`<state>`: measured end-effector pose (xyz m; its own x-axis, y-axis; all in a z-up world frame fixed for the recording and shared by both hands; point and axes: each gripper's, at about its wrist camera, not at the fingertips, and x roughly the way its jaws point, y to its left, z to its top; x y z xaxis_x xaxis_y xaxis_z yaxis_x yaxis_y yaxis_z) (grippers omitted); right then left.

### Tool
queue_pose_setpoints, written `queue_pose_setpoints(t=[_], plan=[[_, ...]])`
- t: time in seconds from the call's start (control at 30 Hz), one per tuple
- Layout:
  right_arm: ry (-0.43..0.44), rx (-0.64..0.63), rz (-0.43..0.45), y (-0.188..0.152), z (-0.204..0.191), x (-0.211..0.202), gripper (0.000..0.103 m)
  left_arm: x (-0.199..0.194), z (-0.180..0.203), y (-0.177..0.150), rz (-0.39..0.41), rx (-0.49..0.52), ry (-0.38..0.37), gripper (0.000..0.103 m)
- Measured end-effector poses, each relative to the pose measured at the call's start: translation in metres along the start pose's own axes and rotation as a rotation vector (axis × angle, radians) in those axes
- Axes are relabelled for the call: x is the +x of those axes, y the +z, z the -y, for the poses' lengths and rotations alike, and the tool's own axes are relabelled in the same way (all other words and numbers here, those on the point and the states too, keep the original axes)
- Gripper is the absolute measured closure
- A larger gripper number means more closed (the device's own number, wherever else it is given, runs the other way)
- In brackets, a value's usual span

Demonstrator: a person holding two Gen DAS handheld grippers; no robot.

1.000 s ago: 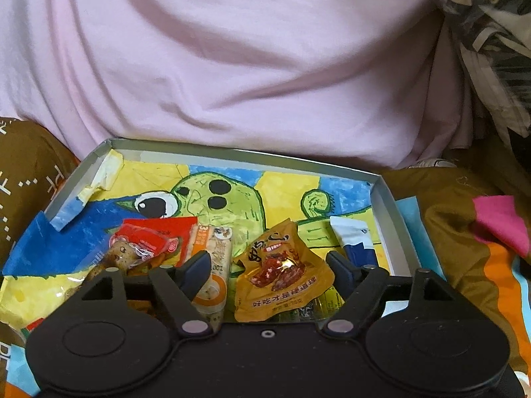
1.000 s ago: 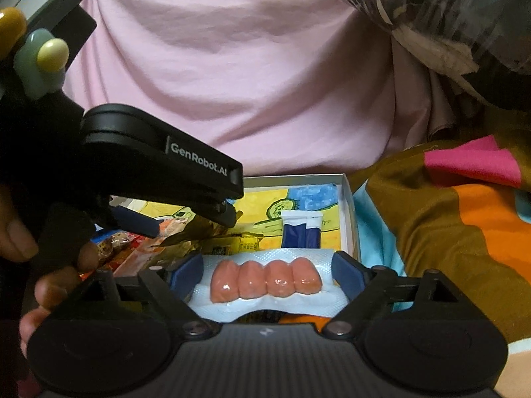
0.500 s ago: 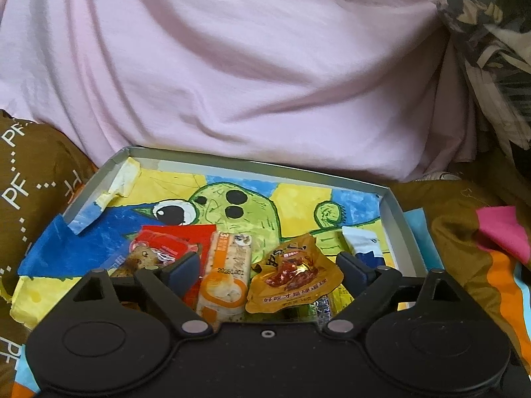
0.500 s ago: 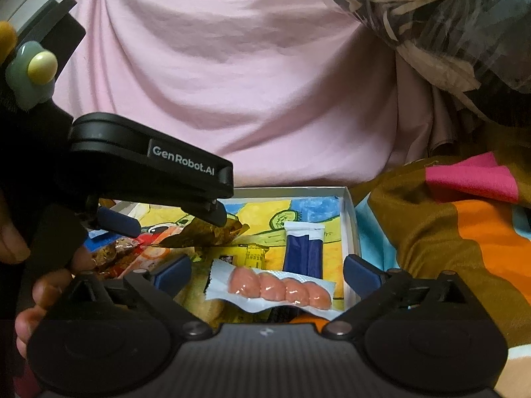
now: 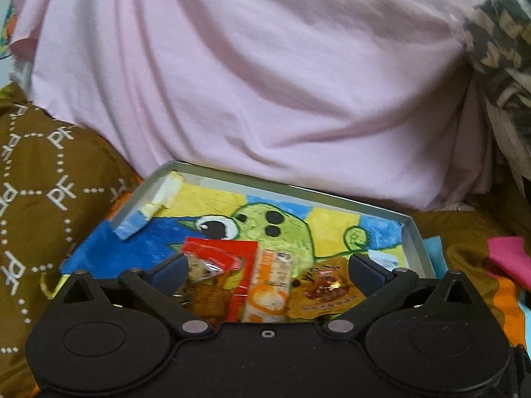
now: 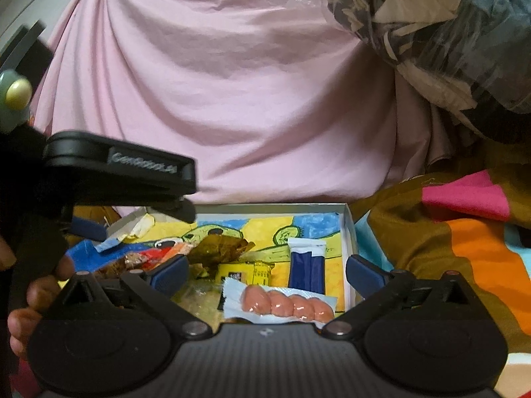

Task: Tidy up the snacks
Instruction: 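Open both tools and withdraw them up from the tray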

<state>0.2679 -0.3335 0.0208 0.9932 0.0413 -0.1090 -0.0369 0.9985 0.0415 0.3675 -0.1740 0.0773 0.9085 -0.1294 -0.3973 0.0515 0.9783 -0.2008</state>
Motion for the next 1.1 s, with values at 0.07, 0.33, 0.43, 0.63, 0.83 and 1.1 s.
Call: queue_pose_setpoints(t=[0.07,0.33,0.43,0.63,0.83,1.1], plan=[[0.000,0.014,0.003,0.004,-0.001,-0.004,0.000,-0.005,-0.005,0.002,-0.001,-0.005,0.011,0.001],[-0.020,0.021,0.017,0.023,-0.012,-0.022,0.000,-0.037,-0.027,0.013,-0.005,-0.040,0.050,0.001],[-0.029,0.023,0.024,0.032,-0.017,-0.031,0.000,-0.050,-0.034,0.017,0.000,-0.060,0.062,0.001],[-0.051,0.054,0.025,0.046,-0.021,-0.048,0.000,-0.078,-0.045,0.020,0.017,-0.070,0.079,0.001],[-0.052,0.051,0.026,0.056,-0.027,-0.066,0.000,-0.102,-0.057,0.018,0.024,-0.083,0.094,0.001],[-0.047,0.042,0.015,0.061,-0.039,-0.092,0.000,-0.133,-0.072,0.012,0.028,-0.081,0.106,0.001]])
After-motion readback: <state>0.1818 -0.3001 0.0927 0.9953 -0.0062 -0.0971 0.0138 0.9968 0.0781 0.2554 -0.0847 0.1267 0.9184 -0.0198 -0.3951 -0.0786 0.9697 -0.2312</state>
